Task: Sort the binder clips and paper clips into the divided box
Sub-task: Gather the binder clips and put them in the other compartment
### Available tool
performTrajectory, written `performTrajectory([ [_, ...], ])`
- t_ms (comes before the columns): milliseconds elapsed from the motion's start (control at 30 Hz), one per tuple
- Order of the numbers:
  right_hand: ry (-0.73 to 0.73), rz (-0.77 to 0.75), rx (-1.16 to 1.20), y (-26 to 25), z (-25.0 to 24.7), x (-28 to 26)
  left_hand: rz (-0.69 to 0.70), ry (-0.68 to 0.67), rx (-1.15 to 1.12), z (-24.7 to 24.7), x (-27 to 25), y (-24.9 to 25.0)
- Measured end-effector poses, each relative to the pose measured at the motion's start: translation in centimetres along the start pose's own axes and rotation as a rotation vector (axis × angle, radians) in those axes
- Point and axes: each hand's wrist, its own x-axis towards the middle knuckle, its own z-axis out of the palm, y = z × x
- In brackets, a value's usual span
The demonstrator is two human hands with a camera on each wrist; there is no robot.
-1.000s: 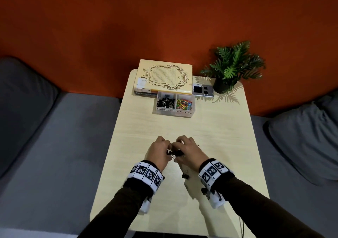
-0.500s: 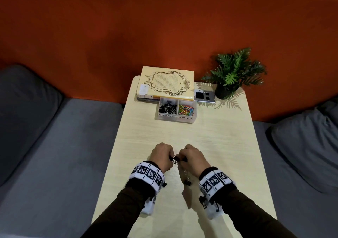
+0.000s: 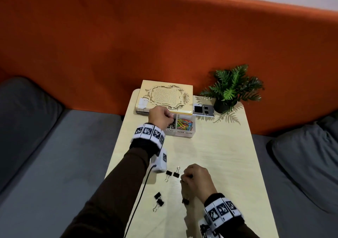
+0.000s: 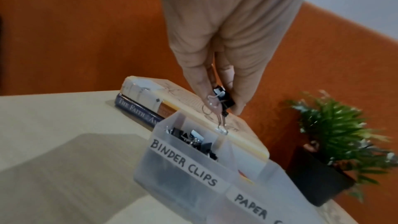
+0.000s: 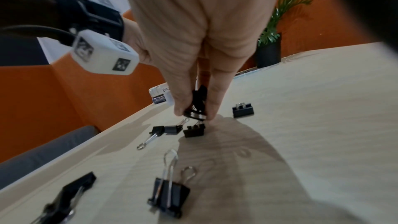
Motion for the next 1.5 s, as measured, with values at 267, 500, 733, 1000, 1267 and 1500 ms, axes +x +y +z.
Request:
performTrajectory([
  [267,0.045,-0.059,0.063,-1.4,-2.4,1.1,-0.013,-0.055,0.073,0.8,2.3,-0.2],
  [500,0.245,-0.198,0.056,-8.1,-6.9,10.7,0.051,-0.108,0.031,-1.2,-5.7,-4.4],
  [733,0.046,-0.136,-0.142,-11.1,-6.2,16.0,0.064,-0.211,0.098,-1.6,-11.1,-7.8],
  [1000,-0.251,-0.251,-0.219,-3.5,-4.3,3.3,0.011,-0.414,0.335,-0.4,-17.3,-12.4],
  [1267,-0.112,-0.062,-0.148,-1.0,2.4,-0.4,0.085,-0.350,0.386,4.4,-17.6,-13.3],
  [1500,-0.031,-0.109,-0.093,-0.7,3.0,-0.5,0.078,-0.382,0.408,4.3,-15.6,-12.6],
])
